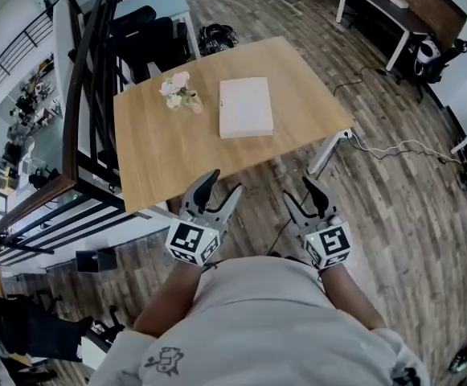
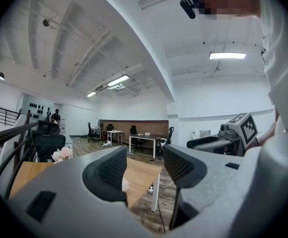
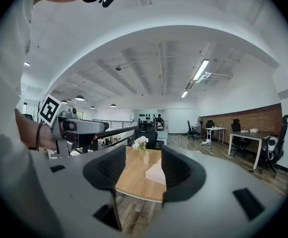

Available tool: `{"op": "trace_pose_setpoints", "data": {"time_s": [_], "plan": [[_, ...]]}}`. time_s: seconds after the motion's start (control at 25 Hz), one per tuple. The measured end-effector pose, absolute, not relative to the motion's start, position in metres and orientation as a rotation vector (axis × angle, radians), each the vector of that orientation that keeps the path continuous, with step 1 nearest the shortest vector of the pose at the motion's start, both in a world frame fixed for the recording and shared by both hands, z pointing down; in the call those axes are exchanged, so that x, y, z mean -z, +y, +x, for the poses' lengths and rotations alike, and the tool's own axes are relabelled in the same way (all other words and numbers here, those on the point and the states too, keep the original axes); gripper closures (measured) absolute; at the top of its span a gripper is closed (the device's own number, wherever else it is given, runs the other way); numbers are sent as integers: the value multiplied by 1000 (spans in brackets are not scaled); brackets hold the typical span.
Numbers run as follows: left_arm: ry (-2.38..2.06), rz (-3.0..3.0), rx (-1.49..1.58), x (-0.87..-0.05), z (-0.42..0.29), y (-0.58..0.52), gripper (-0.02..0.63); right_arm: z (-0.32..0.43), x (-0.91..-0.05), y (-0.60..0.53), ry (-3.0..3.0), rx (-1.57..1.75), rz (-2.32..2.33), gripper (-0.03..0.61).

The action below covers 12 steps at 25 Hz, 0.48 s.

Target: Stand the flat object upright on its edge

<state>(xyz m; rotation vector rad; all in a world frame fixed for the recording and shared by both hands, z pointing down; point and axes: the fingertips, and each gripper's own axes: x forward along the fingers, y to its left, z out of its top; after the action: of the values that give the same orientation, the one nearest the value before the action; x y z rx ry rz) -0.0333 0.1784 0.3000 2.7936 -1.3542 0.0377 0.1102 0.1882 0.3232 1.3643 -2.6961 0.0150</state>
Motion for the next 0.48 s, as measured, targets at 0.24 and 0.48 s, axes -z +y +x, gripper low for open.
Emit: {"op": "trace_pose_setpoints", "data": {"time_s": [0.24, 0.48], "plan": [[-1373, 2764, -46, -309, -1, 165, 379, 150, -338, 177, -2689, -82, 1355, 337], [-1339, 2751, -78, -318, 20, 153, 373, 168, -351, 168, -2670, -162, 1363, 337]]}}
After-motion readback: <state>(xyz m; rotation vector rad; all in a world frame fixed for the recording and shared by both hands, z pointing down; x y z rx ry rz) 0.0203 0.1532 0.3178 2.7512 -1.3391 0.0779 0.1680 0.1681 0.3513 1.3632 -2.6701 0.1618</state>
